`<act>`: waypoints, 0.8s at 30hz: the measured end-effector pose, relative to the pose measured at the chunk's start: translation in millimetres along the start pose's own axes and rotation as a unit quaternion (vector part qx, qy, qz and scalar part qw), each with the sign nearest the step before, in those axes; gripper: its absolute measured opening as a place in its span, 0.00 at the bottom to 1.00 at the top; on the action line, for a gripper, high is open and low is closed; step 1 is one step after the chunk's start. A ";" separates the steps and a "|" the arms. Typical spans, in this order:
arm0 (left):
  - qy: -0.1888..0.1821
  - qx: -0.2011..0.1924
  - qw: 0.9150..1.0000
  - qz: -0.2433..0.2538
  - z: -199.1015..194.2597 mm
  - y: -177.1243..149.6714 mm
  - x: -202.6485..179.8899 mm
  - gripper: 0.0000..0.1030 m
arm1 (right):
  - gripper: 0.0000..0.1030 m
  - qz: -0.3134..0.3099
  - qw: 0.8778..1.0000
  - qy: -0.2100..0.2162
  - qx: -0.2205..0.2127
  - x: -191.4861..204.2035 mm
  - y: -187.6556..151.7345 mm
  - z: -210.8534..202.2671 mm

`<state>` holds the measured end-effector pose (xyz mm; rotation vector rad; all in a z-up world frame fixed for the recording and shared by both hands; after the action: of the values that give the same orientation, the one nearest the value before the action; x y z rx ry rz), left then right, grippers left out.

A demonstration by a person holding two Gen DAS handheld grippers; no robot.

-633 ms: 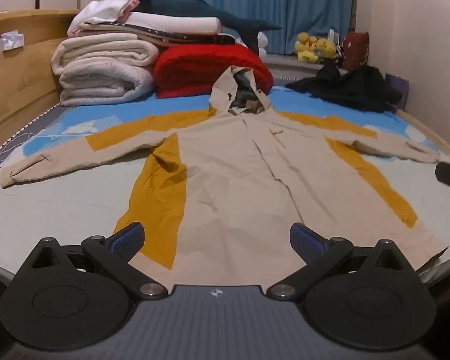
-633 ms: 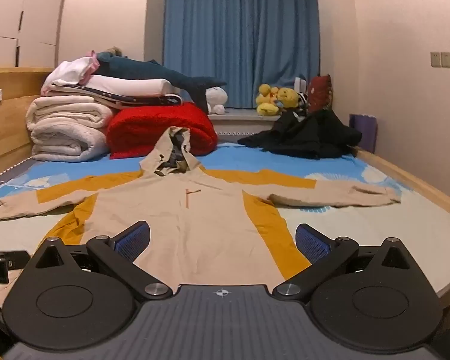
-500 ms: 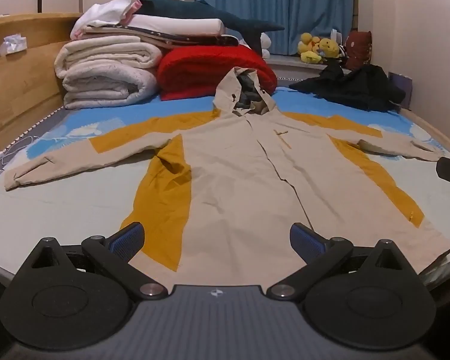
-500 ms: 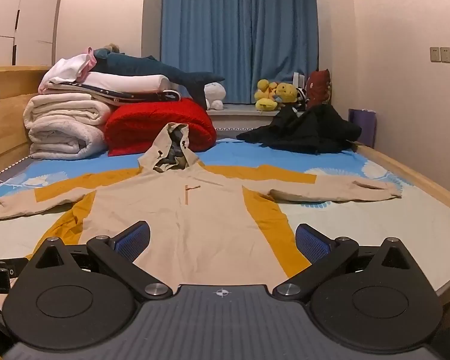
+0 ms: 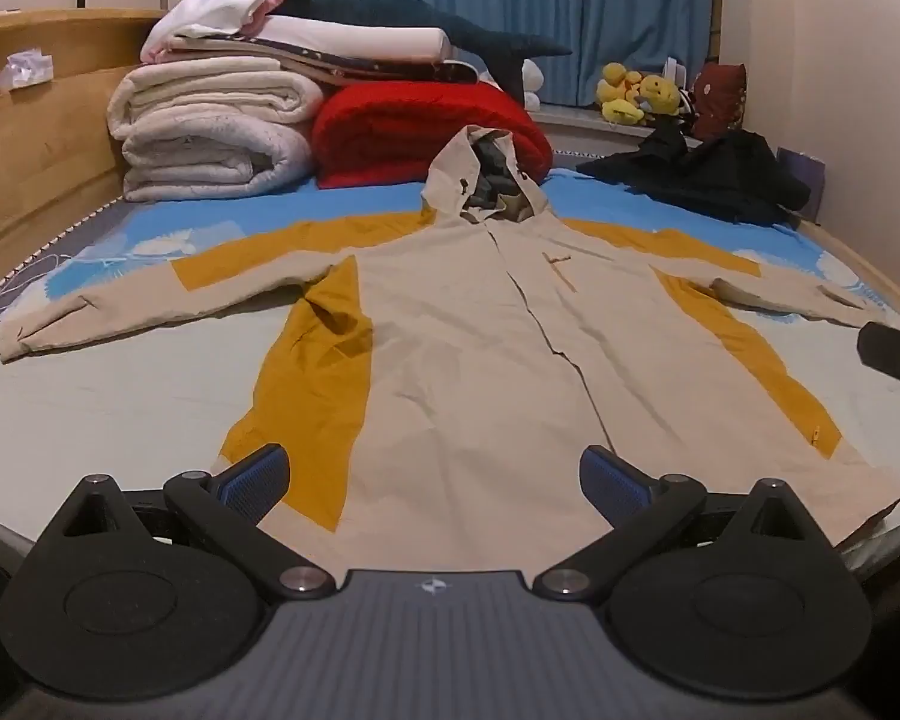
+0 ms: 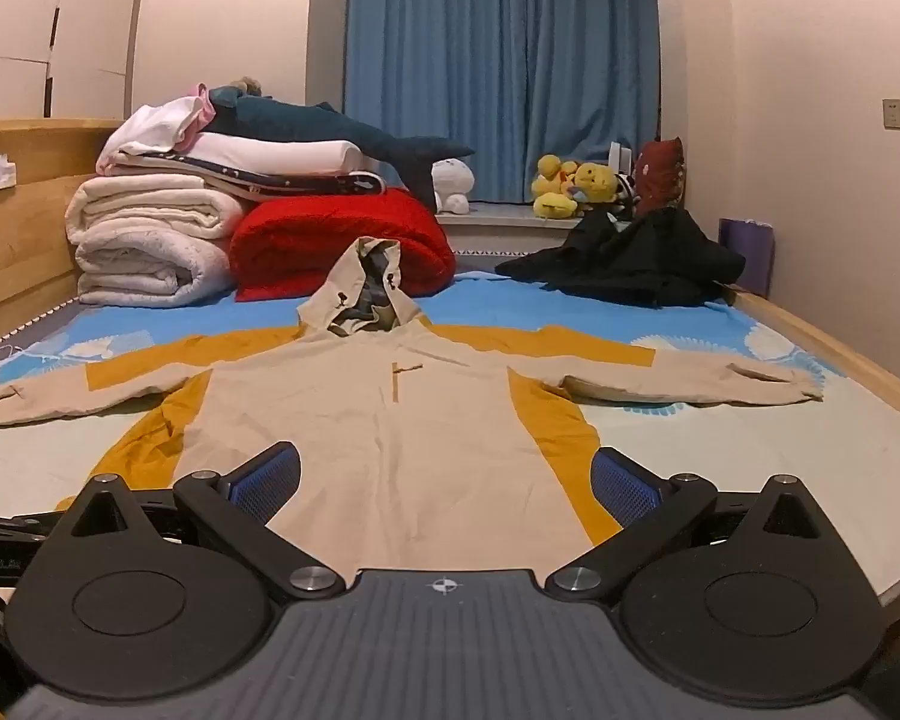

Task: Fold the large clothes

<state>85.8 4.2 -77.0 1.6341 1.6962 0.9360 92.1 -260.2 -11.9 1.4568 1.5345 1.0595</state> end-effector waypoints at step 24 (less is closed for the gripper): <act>0.005 0.009 1.000 0.004 4.2 -3.1 -0.1 1.00 | 0.99 0.006 0.998 0.012 0.069 19.4 -10.8 9.2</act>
<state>87.5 4.4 -81.9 1.6520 1.7109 0.9356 95.3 -240.3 -25.0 1.5536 1.6450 0.9992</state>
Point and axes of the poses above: each gripper's, at about its wrist camera, not at the fingertips, and z roughly the way its jaws point, x to its left, y to its top, the point moved 9 cm from there along z, roughly the way its jaws point, and after that the axes turned 3 degrees about y, right-handed, at the moved point
